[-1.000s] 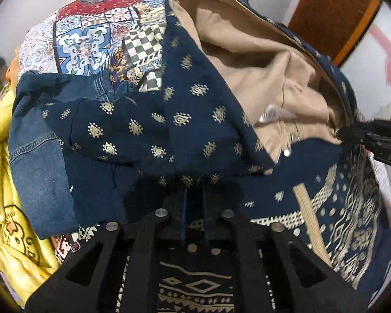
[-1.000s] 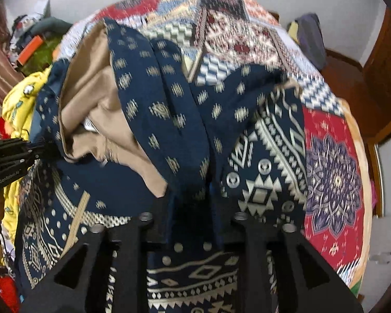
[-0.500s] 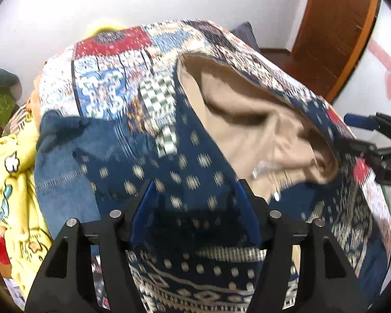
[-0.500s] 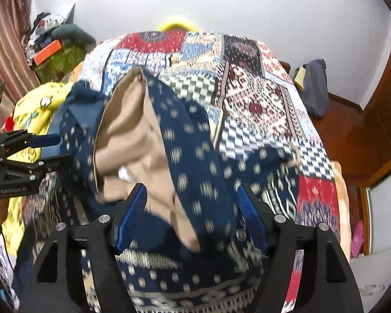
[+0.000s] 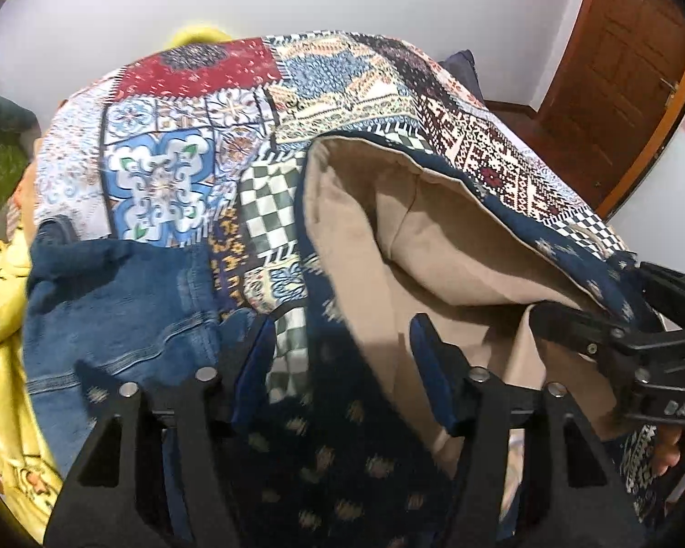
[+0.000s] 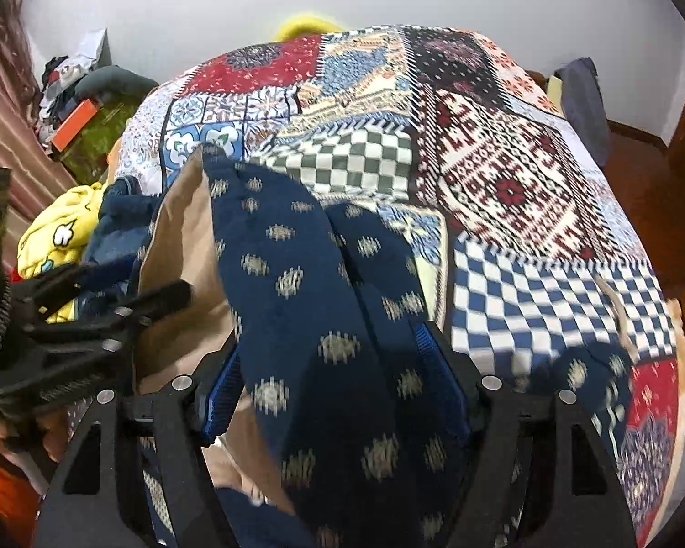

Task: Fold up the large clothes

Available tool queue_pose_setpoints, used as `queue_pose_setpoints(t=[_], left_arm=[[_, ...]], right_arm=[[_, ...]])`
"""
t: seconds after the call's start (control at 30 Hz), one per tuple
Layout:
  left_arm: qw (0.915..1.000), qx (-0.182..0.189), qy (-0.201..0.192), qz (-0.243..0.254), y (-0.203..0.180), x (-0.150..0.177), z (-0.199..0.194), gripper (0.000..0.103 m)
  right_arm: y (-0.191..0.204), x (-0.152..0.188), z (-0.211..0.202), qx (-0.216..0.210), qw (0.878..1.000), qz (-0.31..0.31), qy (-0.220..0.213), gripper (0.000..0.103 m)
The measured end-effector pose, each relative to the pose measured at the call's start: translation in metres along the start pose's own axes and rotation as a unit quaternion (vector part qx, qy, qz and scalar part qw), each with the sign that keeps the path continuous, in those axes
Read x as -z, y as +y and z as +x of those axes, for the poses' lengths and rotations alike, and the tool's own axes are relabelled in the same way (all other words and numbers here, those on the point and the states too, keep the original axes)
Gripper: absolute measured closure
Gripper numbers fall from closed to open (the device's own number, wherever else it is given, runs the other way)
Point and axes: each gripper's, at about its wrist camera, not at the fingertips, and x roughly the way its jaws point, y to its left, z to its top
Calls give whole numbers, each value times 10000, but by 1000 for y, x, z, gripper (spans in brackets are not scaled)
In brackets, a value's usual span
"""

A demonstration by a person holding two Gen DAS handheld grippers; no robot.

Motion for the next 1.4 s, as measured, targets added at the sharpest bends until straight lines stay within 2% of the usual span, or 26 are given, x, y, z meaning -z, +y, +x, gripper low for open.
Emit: queue_pose_setpoints(t=[0.07,0.1,0.13,0.17,0.2,0.37,0.47,0.63,0.8,0.93,1.1,1.4], left_arm=[[10000,-26,26,60,-3,-3,11,62],[10000,-42,55,68,-3,-4,15,66],[9999,-56,70,53,-4,-4,17,77],[9999,-46,89,20,-3,-4,19,85],[9999,31,94,-33,-2,-5,19,87],[9999,133,-64,56,-4,-1,-2,98],[9994,209,-213,183,-11,4,-27,98],[9964,272,-572,569,-34,20,-82,99],[9925,229,-797,895,-54,50,-127,99],[9920,189,-692,1039,-61,80,-138,99],[9940,356,-303,985,-61,122,-138,99],[9938,563,118,947,-67,180,-132,98]], right_arm=[[-1,-4,2,-52,10000,40,-48,39],[-3,-4,2,-88,9999,67,-50,45],[-5,-6,3,-148,9998,115,-47,50],[-7,-7,3,-215,9996,179,-50,59],[-9,-7,2,-219,9994,238,-77,69],[-21,2,-22,-230,9982,469,-289,86],[-21,8,-40,-210,9984,396,-338,90],[-11,26,-87,-269,9982,164,-516,91],[-1,61,-127,-302,9975,-199,-603,92],[3,96,-139,-376,9978,-312,-441,92],[9,137,-140,-330,9986,-378,-145,92],[14,180,-119,-224,9979,-422,441,90]])
